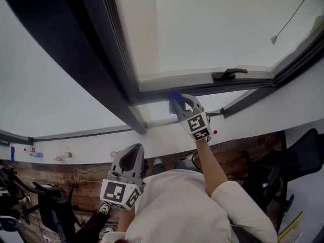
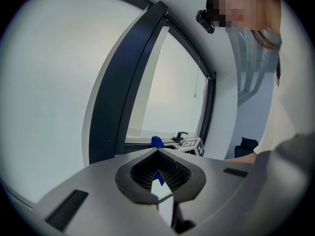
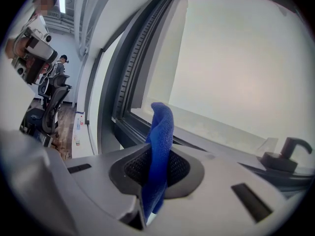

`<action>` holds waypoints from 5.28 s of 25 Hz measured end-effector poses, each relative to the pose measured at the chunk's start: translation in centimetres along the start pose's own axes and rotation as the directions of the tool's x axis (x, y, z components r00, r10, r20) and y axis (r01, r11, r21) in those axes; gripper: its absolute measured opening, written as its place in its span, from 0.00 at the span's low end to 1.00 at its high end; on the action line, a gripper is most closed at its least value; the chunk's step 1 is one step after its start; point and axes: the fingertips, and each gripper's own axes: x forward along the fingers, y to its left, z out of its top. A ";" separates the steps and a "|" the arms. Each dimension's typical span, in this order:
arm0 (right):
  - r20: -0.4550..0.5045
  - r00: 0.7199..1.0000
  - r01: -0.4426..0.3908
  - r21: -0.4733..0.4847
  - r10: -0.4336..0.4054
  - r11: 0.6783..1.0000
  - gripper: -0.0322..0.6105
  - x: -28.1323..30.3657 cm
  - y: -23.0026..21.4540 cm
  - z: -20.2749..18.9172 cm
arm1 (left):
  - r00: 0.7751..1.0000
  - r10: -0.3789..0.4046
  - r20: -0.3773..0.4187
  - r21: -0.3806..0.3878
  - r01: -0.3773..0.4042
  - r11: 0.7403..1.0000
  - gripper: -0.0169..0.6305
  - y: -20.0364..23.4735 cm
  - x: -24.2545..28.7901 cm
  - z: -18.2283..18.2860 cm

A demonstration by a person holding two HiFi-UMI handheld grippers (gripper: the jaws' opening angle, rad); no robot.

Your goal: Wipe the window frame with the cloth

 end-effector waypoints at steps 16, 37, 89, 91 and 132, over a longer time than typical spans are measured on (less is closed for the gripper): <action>0.011 0.999 -0.031 0.041 0.031 0.999 0.12 -1.5 -2.5 -1.2 | 0.991 -0.132 -0.023 0.026 0.132 0.991 0.04 -4.5 6.0 0.1; -0.006 1.000 0.010 0.081 -0.010 0.997 0.12 -4.1 -6.7 -3.4 | 0.985 -0.172 -0.031 0.033 0.173 0.984 0.04 -6.6 9.5 0.3; 0.156 0.986 0.002 0.369 -0.064 0.929 0.12 -24.6 -20.3 -9.8 | 0.989 -0.132 -0.063 0.032 0.135 0.990 0.04 -27.5 19.6 -3.8; 0.142 0.989 -0.008 0.355 -0.046 0.935 0.12 -25.0 -21.8 -9.9 | 0.990 -0.125 -0.061 0.042 0.128 0.991 0.04 -30.1 20.2 -4.2; -0.050 0.998 0.034 0.030 -0.032 0.999 0.12 -12.2 -25.1 -9.1 | 0.997 -0.074 -0.032 0.057 0.076 0.996 0.04 -28.5 24.0 -1.1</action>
